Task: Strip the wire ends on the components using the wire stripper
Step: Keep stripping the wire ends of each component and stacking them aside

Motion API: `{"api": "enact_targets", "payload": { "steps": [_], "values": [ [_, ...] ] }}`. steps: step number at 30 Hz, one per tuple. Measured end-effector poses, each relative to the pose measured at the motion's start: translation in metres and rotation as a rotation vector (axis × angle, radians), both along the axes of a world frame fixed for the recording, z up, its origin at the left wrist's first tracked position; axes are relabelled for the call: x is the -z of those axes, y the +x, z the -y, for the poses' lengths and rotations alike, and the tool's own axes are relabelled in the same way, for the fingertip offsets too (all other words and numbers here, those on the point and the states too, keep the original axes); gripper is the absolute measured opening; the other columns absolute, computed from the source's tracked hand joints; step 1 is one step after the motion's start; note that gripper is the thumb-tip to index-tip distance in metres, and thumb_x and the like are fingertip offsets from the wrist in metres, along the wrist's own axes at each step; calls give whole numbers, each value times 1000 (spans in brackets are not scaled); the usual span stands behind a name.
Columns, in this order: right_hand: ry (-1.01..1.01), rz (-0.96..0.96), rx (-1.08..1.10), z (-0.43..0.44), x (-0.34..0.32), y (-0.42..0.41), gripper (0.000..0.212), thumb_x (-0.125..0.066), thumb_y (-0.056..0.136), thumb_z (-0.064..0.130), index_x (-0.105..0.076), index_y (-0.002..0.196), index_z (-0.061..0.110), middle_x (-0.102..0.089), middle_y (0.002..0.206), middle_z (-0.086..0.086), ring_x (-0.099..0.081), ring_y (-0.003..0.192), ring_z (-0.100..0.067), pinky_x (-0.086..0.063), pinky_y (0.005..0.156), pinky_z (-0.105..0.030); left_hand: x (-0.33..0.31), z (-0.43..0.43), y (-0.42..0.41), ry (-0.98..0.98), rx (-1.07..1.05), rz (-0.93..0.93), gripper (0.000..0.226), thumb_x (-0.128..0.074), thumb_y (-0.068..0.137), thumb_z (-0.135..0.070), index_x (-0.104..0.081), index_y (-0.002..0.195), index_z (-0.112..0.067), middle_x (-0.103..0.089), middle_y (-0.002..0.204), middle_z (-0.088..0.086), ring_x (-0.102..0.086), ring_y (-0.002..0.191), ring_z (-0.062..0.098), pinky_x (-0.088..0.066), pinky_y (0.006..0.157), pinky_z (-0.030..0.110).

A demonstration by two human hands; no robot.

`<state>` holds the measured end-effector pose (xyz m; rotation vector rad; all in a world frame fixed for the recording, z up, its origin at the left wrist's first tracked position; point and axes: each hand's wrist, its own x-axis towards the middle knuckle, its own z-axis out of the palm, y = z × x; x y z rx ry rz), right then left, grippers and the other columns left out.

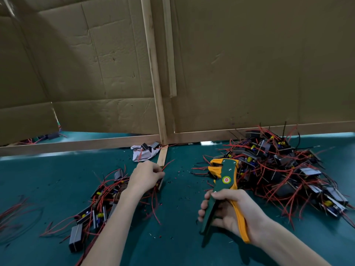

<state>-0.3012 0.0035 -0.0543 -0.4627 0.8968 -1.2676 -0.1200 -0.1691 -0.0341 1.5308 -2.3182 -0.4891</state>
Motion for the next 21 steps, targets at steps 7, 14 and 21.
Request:
{"api": "enact_targets", "payload": {
  "steps": [7, 14, 21],
  "values": [
    [-81, -23, -25, -5, -4, -2, 13, -61, 73, 6, -67, 80, -4, -61, 80, -26, -64, 72, -40, -57, 71, -50, -24, -25, -24, 280, 318, -875, 23, -72, 81, -7, -72, 100, -20, -76, 87, -1, -68, 82, 2, -47, 74, 10],
    [-112, -41, -59, -4, -6, -3, 13, -64, 71, 3, -69, 80, -4, -61, 82, -25, -64, 73, -39, -56, 74, -50, -35, -38, -34, 294, 392, -999, 9, -65, 87, -8, -56, 86, -10, -73, 72, 4, -69, 72, 9, -50, 68, 13],
    [-128, -50, -76, -4, -9, -3, 18, -67, 64, 7, -69, 78, -4, -61, 79, -26, -63, 70, -40, -57, 69, -49, -28, -40, -31, 334, 437, -959, 13, -54, 92, 4, -57, 97, -8, -75, 86, 1, -64, 64, 9, -53, 71, 19]
  ]
}}
